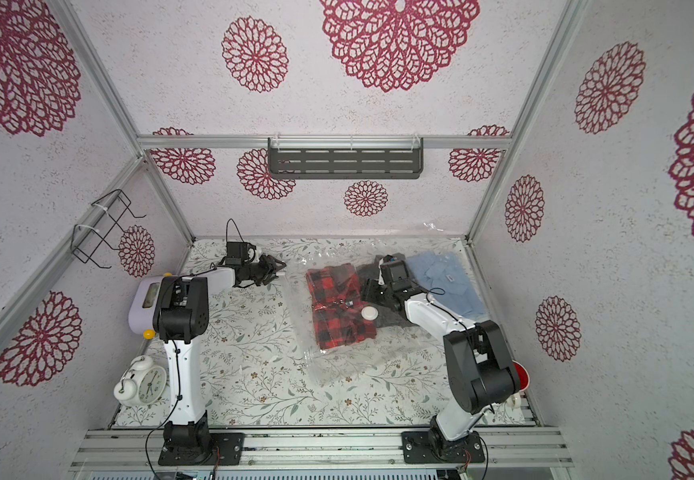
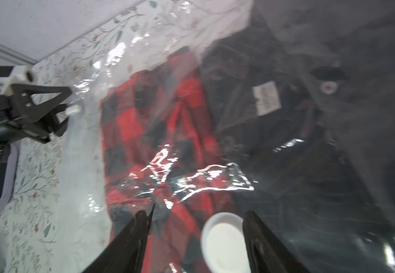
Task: Place the folded shirt into the vacuum bag
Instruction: Adjust the vacuum bag at the center of the board.
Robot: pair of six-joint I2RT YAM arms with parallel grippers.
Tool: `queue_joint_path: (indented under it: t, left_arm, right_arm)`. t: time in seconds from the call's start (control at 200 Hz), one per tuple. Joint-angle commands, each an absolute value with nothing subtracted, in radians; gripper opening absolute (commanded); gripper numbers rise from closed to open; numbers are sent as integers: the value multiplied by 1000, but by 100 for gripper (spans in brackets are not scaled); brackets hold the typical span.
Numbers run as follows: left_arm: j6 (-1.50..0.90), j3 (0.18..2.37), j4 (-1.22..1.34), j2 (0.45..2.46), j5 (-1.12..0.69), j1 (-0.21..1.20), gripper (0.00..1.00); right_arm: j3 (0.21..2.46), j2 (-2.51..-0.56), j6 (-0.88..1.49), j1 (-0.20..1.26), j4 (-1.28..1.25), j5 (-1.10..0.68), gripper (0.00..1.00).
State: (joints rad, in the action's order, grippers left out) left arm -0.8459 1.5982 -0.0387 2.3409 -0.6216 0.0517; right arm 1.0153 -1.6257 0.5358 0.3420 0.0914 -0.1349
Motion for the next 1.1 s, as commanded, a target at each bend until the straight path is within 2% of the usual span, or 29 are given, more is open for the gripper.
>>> queue_joint_path:
  t: [0.0, 0.05, 0.185, 0.33, 0.555, 0.821, 1.091]
  left_arm:
    - [-841, 1610, -28, 2370, -638, 63, 44]
    - [-841, 1610, -26, 2374, -636, 63, 39]
    - [-832, 1593, -28, 2360, -614, 63, 15]
    - [-818, 1529, -15, 2305, -576, 58, 1]
    - [-860, 1315, 94, 2180, -549, 12, 0]
    - [-902, 1034, 176, 1979, -541, -24, 0]
    - [-935, 778, 201, 1729, -491, -25, 0]
  right_arm:
    - [992, -1651, 501, 302, 82, -156, 67]
    - [980, -1681, 499, 284, 76, -154, 67]
    - [961, -1750, 494, 267, 63, -158, 66]
    - [968, -1783, 486, 267, 53, -166, 66]
    - [1036, -1821, 422, 276, 90, -213, 64]
    - [1062, -1715, 388, 284, 138, -209, 65]
    - [1114, -1759, 341, 283, 178, -79, 66]
